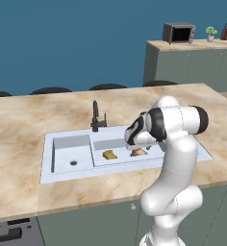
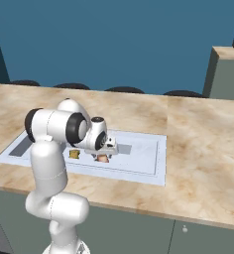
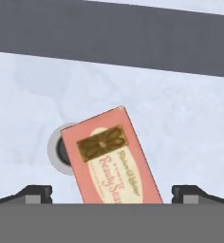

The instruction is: Pick up the bar soap and sponge from the sink, and place them back in the cabinet, and close the cabinet doors.

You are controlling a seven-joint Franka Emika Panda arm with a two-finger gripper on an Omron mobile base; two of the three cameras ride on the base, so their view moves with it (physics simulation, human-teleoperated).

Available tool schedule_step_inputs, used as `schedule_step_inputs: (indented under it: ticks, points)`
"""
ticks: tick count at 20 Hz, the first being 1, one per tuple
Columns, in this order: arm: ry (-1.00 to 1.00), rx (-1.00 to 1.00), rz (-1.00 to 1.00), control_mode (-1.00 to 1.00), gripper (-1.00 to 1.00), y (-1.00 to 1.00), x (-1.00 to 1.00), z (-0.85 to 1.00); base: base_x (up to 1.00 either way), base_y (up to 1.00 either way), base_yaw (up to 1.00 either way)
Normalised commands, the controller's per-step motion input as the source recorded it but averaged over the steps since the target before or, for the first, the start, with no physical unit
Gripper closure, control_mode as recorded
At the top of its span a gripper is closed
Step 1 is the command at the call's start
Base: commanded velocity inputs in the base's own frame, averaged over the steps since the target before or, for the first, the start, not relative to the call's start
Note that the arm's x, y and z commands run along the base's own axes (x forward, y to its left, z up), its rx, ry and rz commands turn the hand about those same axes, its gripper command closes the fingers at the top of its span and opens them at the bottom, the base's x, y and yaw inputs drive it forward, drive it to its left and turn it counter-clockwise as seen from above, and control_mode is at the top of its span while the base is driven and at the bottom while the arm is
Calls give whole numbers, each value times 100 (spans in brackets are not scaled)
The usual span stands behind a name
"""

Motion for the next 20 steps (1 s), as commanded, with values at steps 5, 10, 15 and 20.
schedule_step_inputs:
  ticks: [5, 10, 15, 20]
  points:
    - [0, 0, 0, -100, -100, 0, 0, -11, 0, 0, 0]
    - [0, 0, 0, -100, -100, 0, 0, -11, 0, 0, 0]
    - [0, 0, 0, -100, -100, 0, 0, -11, 0, 0, 0]
    - [0, 0, 0, -100, -100, 0, 0, -11, 0, 0, 0]
